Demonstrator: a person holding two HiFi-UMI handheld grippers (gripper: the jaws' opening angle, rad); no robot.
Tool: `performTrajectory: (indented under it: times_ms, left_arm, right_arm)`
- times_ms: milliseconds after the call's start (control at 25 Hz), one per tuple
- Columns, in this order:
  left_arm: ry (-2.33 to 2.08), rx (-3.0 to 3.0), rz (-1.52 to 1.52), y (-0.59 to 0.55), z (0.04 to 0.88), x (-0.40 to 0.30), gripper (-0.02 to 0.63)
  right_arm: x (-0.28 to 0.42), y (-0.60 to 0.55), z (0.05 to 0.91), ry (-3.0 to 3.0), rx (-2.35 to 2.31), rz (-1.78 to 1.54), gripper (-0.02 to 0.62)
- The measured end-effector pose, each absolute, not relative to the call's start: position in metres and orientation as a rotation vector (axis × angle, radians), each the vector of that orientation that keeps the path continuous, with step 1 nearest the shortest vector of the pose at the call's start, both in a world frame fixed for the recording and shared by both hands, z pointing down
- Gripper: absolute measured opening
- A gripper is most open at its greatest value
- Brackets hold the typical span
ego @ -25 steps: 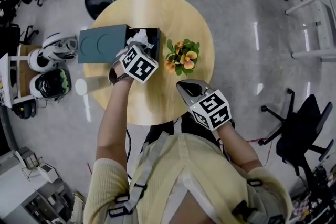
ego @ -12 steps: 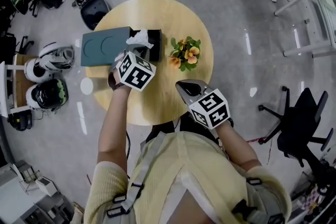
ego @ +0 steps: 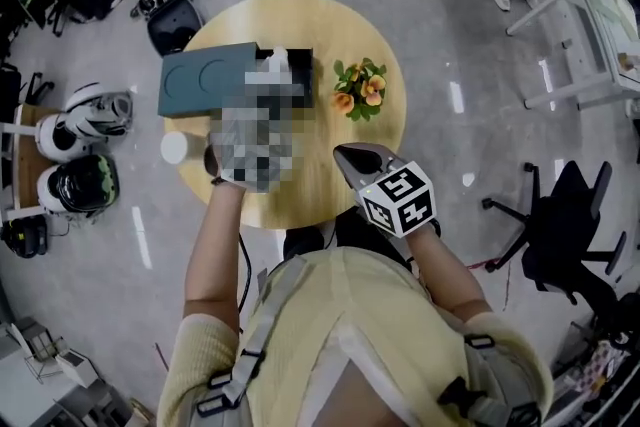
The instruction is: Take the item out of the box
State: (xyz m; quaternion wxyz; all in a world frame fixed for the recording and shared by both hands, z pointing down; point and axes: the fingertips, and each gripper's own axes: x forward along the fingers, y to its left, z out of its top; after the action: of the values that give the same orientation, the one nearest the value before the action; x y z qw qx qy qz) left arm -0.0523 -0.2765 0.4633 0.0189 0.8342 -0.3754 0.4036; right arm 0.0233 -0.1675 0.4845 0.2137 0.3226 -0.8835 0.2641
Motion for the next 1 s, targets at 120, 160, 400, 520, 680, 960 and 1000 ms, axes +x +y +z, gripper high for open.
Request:
performTrajectory:
  times_ms: [120,160,400,520,680,960,1000]
  left_arm:
    - [-1.168,2.621,1.187,-0.259,0.454,-0.055,0.011]
    - [-1.168,2.628,1.174,-0.253,0.453,-0.057,0.01]
    - [-1.17,2.639,1.129,-0.22,0.452,-0.067,0.011]
    - [-1.162,2.644,1.122,-0.205,0.451,-0.072,0.01]
    - [-1.161,2.64,1.116,-0.185,0.451,-0.085,0.009]
    - [-1.15,2.583,1.123,-0.146,0.465,-0.107,0.009]
    - [-1.149,2.572,1.125,-0.142,0.467,-0.109,0.009]
  right_arm:
    - [0.022,-0.167,0.476,-2.454,0.939,0.711,0.003]
    - [0.022,-0.167,0.474,-2.456,0.954,0.707,0.002]
    - [0.02,-0.162,0.469,-2.448,1.002,0.697,0.002]
    - [0.017,-0.16,0.466,-2.451,1.015,0.695,0.002]
    - [0.015,-0.157,0.463,-2.447,1.029,0.686,0.002]
    - [0.013,-0.154,0.465,-2.42,1.051,0.676,0.003]
    - [0.013,-0.154,0.465,-2.418,1.052,0.675,0.003]
